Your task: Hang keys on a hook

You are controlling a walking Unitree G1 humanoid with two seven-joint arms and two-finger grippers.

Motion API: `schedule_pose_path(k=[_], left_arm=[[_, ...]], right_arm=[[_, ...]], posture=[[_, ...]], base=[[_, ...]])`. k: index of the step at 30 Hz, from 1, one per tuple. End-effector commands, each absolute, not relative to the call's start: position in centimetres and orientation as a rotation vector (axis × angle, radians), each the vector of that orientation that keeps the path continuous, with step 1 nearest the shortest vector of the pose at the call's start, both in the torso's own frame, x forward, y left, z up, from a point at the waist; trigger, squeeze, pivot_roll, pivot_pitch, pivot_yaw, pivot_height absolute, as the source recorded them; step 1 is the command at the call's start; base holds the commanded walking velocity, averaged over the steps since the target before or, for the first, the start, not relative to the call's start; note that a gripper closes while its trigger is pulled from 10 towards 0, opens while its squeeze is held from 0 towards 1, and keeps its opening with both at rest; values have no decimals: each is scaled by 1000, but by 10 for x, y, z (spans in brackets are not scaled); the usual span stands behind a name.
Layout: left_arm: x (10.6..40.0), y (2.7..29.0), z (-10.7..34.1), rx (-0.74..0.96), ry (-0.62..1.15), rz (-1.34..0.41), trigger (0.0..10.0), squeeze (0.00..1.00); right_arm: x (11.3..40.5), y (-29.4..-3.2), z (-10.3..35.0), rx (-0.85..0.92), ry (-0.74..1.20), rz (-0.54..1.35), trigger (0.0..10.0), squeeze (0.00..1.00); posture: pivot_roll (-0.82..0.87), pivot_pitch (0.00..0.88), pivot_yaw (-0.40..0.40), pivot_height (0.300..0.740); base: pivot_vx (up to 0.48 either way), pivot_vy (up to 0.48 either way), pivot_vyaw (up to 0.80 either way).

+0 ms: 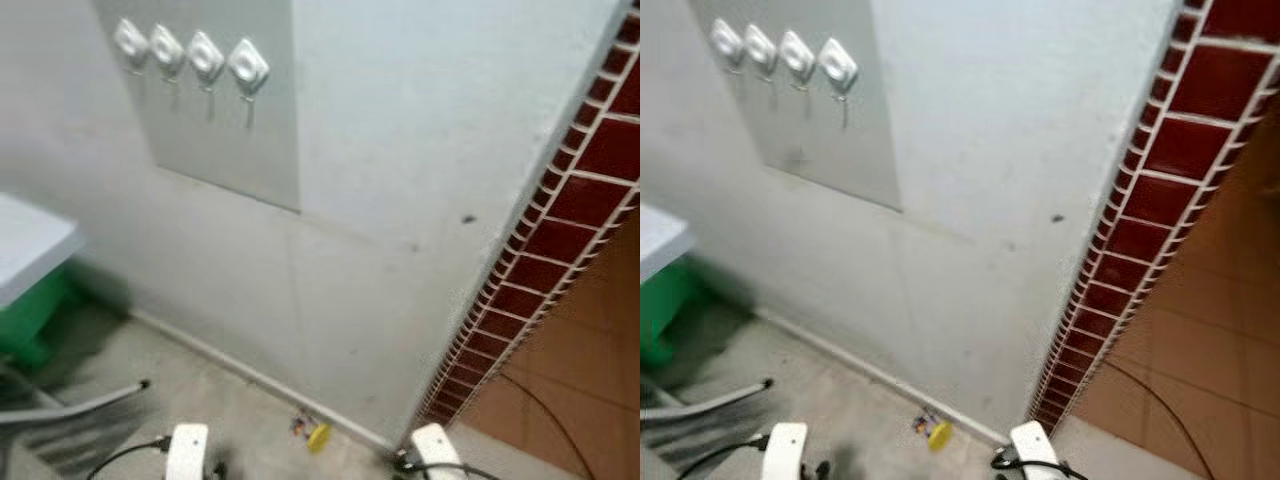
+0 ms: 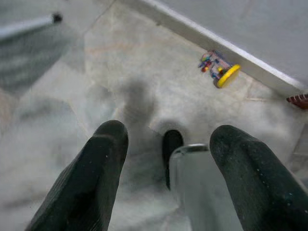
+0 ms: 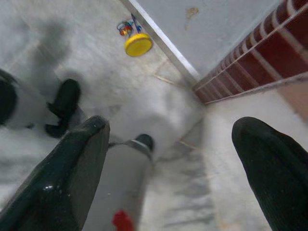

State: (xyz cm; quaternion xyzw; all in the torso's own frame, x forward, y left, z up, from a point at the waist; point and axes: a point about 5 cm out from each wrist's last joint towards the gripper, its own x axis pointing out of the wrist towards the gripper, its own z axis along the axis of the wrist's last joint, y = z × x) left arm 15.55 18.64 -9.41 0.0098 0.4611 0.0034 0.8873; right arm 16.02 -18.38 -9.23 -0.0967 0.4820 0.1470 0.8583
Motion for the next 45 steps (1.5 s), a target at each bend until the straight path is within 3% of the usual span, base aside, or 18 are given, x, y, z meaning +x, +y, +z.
schedule_pose_path(k=[1,45], left_arm=[[150,195,-95,42,977,18,10000,0],[148,196,-96,-39,969,72,10000,0]], right_arm=[[165,-173,-91,-194,993,330,10000,0],[170,-177,-89,-202,983,336,10000,0]], posture=[[-73,0,-4,740],[-62,0,-18,740]], base=[[0,0,800],[0,0,800]])
